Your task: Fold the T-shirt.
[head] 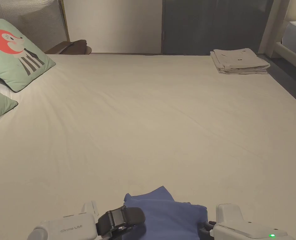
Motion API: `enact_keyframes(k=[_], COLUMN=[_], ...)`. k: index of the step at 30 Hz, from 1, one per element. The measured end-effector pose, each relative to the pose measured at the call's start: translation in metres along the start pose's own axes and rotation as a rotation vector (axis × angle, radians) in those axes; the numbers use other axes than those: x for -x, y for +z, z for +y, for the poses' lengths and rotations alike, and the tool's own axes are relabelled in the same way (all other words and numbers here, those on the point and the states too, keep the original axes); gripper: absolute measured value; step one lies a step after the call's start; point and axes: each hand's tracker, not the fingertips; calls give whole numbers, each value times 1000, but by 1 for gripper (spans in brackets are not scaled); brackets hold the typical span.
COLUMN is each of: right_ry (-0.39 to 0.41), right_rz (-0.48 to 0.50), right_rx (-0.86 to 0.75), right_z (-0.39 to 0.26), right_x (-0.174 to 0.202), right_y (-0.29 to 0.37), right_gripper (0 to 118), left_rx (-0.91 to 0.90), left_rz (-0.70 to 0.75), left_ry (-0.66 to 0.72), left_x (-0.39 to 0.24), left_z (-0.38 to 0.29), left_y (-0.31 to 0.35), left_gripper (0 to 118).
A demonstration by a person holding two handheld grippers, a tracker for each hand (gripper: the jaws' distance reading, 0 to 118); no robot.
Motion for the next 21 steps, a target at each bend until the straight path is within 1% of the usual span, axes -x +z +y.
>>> enact_keyframes(k=[1,2,3,4,6,7,8,10,12,16,18,19,21], right_ry=[-3,-4,-2,1,-2,-8,-15,-13,-21,-15,-6,0,23], right_rz=[0,-1,-3,-6,-10,-3,9,11,34,46,56,62,75], right_rx=[-1,-1,-2,-2,-3,-6,-8,-11,-24,-49,-57,-61,-60], right_z=[0,0,0,1,1,1,2,3,5,19,26,29,36], right_x=[0,0,2,5,6,6,6,10,9,29,38,44,59], right_y=[0,0,2,3,5,7,6,9,11,20,20,19,16], right_gripper=[0,0,0,0,0,0,0,0,0,0,0,0,0], left_rx=[13,7,9,10,13,25,23,22,12,-53,-105,-141,-206], left_rz=[-10,-3,-1,58,156,151,118,120,112,121,145,157,196], left_ry=[7,17,25,19,-23,-8,-1,-4,27,16,31,38,46], left_x=[1,2,-6,-6,-7,-17,-17,-21,-21,-12,-5,16,27], left_z=[3,5,2,3,5,-3,-3,-4,-4,13,22,40,51], left_y=[-5,-10,-15,-18,-20,-22,-18,-14,-3,47,82,105,150], left_gripper=[109,105,93,80,47,43,42,34,30,29,29,29,29])
